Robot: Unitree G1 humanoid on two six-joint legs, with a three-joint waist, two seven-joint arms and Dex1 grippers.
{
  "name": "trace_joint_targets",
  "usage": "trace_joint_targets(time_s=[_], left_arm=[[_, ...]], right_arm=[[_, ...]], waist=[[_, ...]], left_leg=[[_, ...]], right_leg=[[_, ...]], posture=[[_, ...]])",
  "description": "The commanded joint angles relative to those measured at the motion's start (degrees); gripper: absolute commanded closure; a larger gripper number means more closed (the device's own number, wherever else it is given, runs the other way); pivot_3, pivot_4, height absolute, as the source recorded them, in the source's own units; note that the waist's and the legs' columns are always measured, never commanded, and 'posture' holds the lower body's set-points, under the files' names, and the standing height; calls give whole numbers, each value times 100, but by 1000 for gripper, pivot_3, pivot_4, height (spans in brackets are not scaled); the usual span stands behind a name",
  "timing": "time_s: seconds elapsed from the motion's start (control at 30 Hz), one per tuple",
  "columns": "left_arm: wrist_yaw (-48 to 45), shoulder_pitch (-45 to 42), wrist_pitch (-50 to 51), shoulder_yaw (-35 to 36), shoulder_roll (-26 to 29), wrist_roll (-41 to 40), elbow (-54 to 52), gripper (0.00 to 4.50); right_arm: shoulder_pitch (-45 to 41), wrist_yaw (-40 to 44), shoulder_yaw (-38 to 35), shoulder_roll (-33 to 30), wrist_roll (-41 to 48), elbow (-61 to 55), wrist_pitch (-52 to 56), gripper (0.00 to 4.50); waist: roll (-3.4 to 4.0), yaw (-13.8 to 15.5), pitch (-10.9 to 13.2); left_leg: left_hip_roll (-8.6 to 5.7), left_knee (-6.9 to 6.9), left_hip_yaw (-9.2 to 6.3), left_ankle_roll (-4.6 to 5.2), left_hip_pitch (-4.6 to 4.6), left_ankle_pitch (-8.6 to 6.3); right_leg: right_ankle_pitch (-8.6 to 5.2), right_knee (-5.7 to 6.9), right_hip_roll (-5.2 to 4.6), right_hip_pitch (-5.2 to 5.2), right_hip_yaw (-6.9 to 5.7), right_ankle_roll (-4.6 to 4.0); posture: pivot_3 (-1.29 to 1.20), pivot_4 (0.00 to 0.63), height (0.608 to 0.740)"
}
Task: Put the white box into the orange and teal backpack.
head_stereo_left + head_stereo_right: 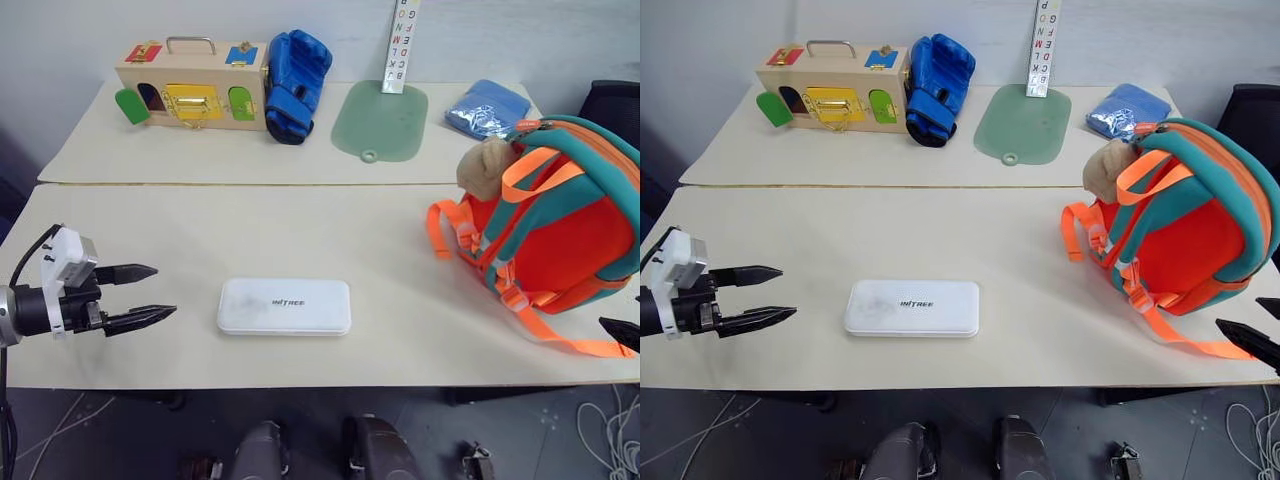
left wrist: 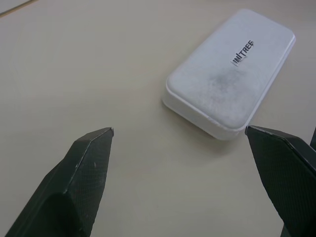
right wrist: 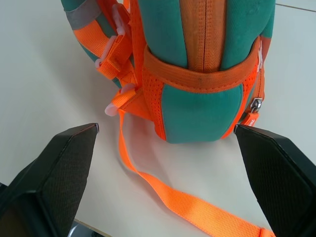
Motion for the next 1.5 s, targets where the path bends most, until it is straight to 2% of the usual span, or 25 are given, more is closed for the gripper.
trace_joint_targets(time_s=[0.03,0.43,0.53,0.6,0.67,0.8,0.83,0.93,1.0,1.03,1.1,1.27,1.5], left_arm=[[100,-90,-202,126,56,76,-42,17],[353,-348,-222,-38,17,178,177,17],[360,-315,-247,-88,2,213,135,17],[312,-194,-294,-109,25,250,48,0],[220,46,-386,-121,57,315,-61,403],[200,426,-619,-213,69,550,-206,1548],[214,486,-638,-241,58,591,-236,1888],[477,486,-825,-628,-159,858,-289,2835],[615,407,-919,-871,-285,991,-332,3502],[672,328,-906,-1014,-372,1007,-394,3854],[833,58,-807,-1323,-571,1036,-497,4490],[1331,-646,-611,-2102,-923,1534,-394,4490],[1581,-1022,-402,-2625,-1193,1781,-526,4490]], right_arm=[[-70,-71,-67,47,89,-104,85,0],[-22,-100,-104,166,1,-292,81,0],[149,54,-171,199,244,-770,289,0],[419,247,-206,227,521,-1300,557,373],[833,521,-121,259,750,-1982,740,819],[944,440,341,245,1029,-2842,899,2237],[826,329,559,235,1014,-2982,881,2585],[7,-53,1817,225,756,-3252,666,3612],[-368,-151,2281,250,608,-3195,552,4358],[-613,-258,2549,299,514,-3120,502,4500],[-1089,-486,3167,408,152,-2938,326,4500],[-2096,-1373,4713,895,-1272,-2409,-182,4500],[-2662,-2194,5532,1603,-2174,-2043,-353,4500]], waist=[[0,0,0],[0,-9,0],[0,0,0],[1,0,0],[1,-4,0],[-6,-16,-1],[-9,-14,0],[-11,-14,-1],[-2,-4,-1],[-2,5,-1],[-4,26,-1],[-10,30,-5],[-10,-3,-5]], left_leg=[[0,0,0,0,0,0],[1,-2,3,1,2,2],[1,-2,3,0,4,3],[1,-2,3,0,3,3],[2,-6,3,0,3,3],[5,-12,2,-3,5,2],[5,-9,1,-2,5,2],[3,0,2,-23,7,-9],[0,1,2,-22,7,-7],[-2,1,2,-22,6,-6],[-2,-1,-3,-22,3,-6],[-4,8,-9,-1,-7,8],[1,38,1,-14,-8,9]], right_leg=[[0,0,0,0,0,0],[1,3,1,0,-1,2],[1,6,2,0,-1,2],[1,7,2,0,-1,2],[1,7,2,-2,0,3],[0,4,5,-1,0,3],[0,5,4,0,0,3],[0,5,0,2,3,2],[0,4,-6,3,6,-5],[0,5,-7,1,6,-5],[0,4,-7,-1,3,-5],[3,12,-3,-5,-2,0],[2,46,7,-10,-1,2]], posture=[[0,150,740],[0,150,740],[0,150,740],[0,150,740],[0,150,740],[0,150,740],[0,150,740],[0,150,740],[0,150,740],[0,150,740],[0,150,740],[0,150,740],[0,150,740]])
